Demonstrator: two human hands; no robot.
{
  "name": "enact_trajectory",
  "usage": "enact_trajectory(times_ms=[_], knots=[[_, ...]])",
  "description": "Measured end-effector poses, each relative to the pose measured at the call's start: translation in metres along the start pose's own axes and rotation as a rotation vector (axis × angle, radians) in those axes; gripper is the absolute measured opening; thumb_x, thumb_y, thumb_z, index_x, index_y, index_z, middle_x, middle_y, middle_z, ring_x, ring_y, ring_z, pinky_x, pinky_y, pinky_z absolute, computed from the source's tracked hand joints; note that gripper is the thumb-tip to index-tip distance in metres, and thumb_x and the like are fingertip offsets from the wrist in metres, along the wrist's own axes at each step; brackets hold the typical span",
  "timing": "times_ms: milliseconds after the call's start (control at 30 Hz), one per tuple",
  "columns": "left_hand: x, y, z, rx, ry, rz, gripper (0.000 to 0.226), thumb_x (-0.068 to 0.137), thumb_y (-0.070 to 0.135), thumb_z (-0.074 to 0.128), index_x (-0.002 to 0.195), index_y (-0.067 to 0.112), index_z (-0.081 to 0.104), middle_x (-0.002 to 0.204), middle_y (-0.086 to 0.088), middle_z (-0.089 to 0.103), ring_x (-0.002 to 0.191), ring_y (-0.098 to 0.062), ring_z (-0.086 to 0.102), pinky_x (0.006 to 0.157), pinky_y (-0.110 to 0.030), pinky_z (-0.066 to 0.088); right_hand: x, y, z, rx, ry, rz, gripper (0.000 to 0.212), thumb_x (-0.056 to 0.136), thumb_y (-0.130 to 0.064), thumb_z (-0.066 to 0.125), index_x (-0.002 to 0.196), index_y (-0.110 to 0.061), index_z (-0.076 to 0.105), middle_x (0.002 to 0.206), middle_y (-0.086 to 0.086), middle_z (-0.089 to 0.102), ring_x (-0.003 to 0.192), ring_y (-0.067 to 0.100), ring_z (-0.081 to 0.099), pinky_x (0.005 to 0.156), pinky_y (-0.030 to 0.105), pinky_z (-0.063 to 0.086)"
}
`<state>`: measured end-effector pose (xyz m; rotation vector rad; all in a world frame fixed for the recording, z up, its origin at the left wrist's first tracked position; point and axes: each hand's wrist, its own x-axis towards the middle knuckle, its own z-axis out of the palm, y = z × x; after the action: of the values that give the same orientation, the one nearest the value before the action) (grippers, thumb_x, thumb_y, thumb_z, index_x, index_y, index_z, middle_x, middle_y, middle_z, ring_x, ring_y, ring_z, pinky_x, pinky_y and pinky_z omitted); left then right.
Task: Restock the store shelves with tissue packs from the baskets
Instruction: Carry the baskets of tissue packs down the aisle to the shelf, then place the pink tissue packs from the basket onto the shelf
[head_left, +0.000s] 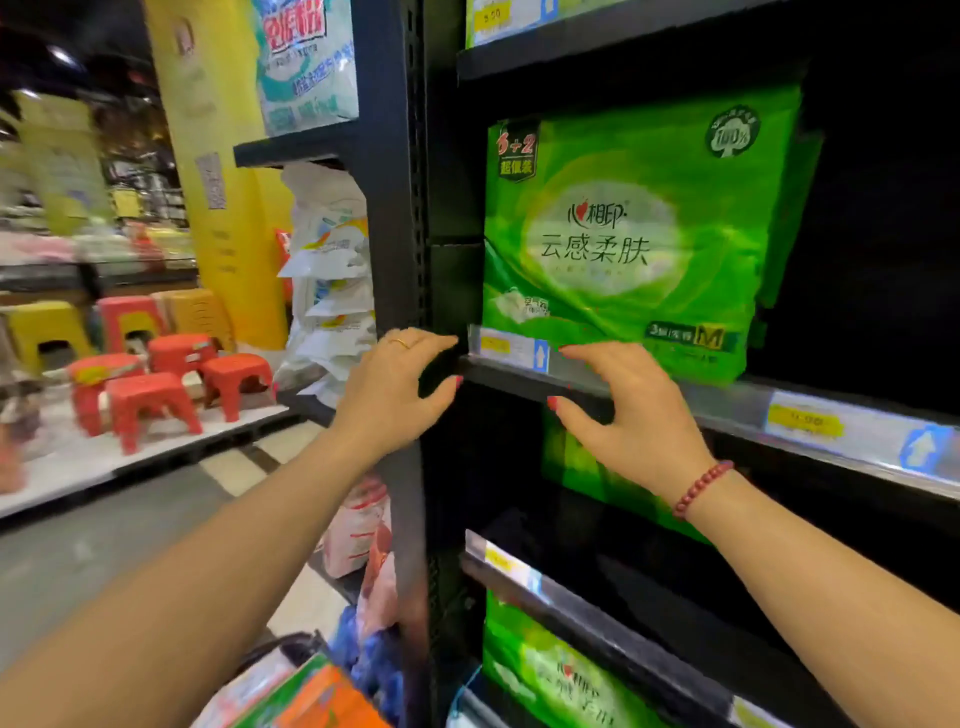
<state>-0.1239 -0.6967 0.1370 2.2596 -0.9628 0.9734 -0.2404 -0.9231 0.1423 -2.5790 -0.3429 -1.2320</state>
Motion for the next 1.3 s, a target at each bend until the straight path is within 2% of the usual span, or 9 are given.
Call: enact_trajectory(times_ms=[200,333,467,633,833,900,1000,1100,1300], knots=[[-0.129,-0.007,-0.048,0.147,-0.121,-0.196,0.036,0.080,0.021,0.065,0.113,0.008,0.068,0.100,-0.012,0.070,0.096,-0.034,0.061,0.080,-0.040,0.049,-0.052,-0.057,0.057,0.147,-0.217,-0.039,0.044,0.082,-0.034,0.071,0.119,-0.012,0.064,0.115,0.004,0.066,0.109,0.029,0.057,0.092,0.045,0.046],[-0.221,-0.021,-0.080,0.192,-0.214,-0.402,0.039,0.085,0.023,0.069,0.122,0.011,0.064,0.109,-0.013,0.068,0.103,-0.034,0.058,0.083,-0.041,0.049,-0.091,-0.105,0.098,0.210,-0.366,-0.077,0.042,0.080,-0.032,0.072,0.116,-0.012,0.064,0.108,0.007,0.067,0.102,0.033,0.058,0.085,0.048,0.048],[-0.310,-0.034,-0.118,0.259,-0.227,-0.585,0.037,0.084,0.023,0.069,0.120,0.012,0.066,0.108,-0.012,0.069,0.104,-0.034,0.060,0.081,-0.040,0.051,-0.129,-0.162,0.135,0.296,-0.512,-0.064,0.041,0.078,-0.029,0.074,0.113,-0.011,0.065,0.104,0.011,0.066,0.103,0.034,0.056,0.085,0.041,0.047],[-0.424,-0.058,-0.172,0.309,-0.276,-0.869,0.045,0.088,0.031,0.065,0.129,0.014,0.060,0.122,-0.010,0.063,0.116,-0.031,0.054,0.091,-0.037,0.044,-0.174,-0.247,0.181,0.417,-0.685,-0.033,0.044,0.081,-0.033,0.072,0.120,-0.014,0.063,0.115,0.008,0.066,0.109,0.029,0.057,0.089,0.037,0.043],[-0.547,-0.083,-0.234,0.289,-0.331,-1.090,0.042,0.087,0.031,0.064,0.126,0.017,0.061,0.118,-0.007,0.065,0.112,-0.027,0.056,0.088,-0.035,0.046,-0.222,-0.350,0.234,0.470,-0.868,-0.065,0.037,0.079,-0.032,0.071,0.111,-0.015,0.066,0.108,0.007,0.068,0.097,0.026,0.061,0.081,0.038,0.050],[-0.577,-0.093,-0.246,0.284,-0.386,-1.154,0.043,0.088,0.034,0.061,0.128,0.019,0.059,0.122,-0.006,0.063,0.116,-0.026,0.054,0.090,-0.034,0.044,-0.237,-0.378,0.251,0.458,-0.927,-0.067,0.040,0.080,-0.036,0.071,0.114,-0.015,0.065,0.109,0.008,0.067,0.102,0.028,0.059,0.085,0.039,0.050],[-0.615,-0.103,-0.254,0.239,-0.414,-1.264,0.045,0.089,0.036,0.061,0.130,0.018,0.058,0.125,-0.006,0.061,0.120,-0.025,0.052,0.094,-0.036,0.045,-0.257,-0.411,0.275,0.457,-1.038,-0.030,0.049,0.082,-0.041,0.068,0.124,-0.017,0.060,0.120,0.005,0.062,0.114,0.025,0.054,0.094,0.036,0.045],[-0.643,-0.110,-0.251,0.185,-0.404,-1.366,0.044,0.088,0.034,0.063,0.128,0.016,0.059,0.121,-0.010,0.062,0.115,-0.028,0.054,0.089,-0.038,0.047,-0.275,-0.432,0.302,0.460,-1.148,-0.034,0.053,0.082,-0.042,0.069,0.127,-0.018,0.057,0.127,0.004,0.060,0.124,0.025,0.048,0.100,0.037,0.041],[-0.696,-0.147,-0.220,0.143,-0.468,-1.524,0.040,0.088,0.037,0.060,0.122,0.014,0.061,0.125,-0.011,0.061,0.115,-0.030,0.054,0.085,-0.037,0.046,-0.308,-0.450,0.385,0.460,-1.322,0.006,0.054,0.083,-0.042,0.067,0.129,-0.017,0.056,0.130,0.004,0.059,0.121,0.025,0.052,0.098,0.037,0.043]])
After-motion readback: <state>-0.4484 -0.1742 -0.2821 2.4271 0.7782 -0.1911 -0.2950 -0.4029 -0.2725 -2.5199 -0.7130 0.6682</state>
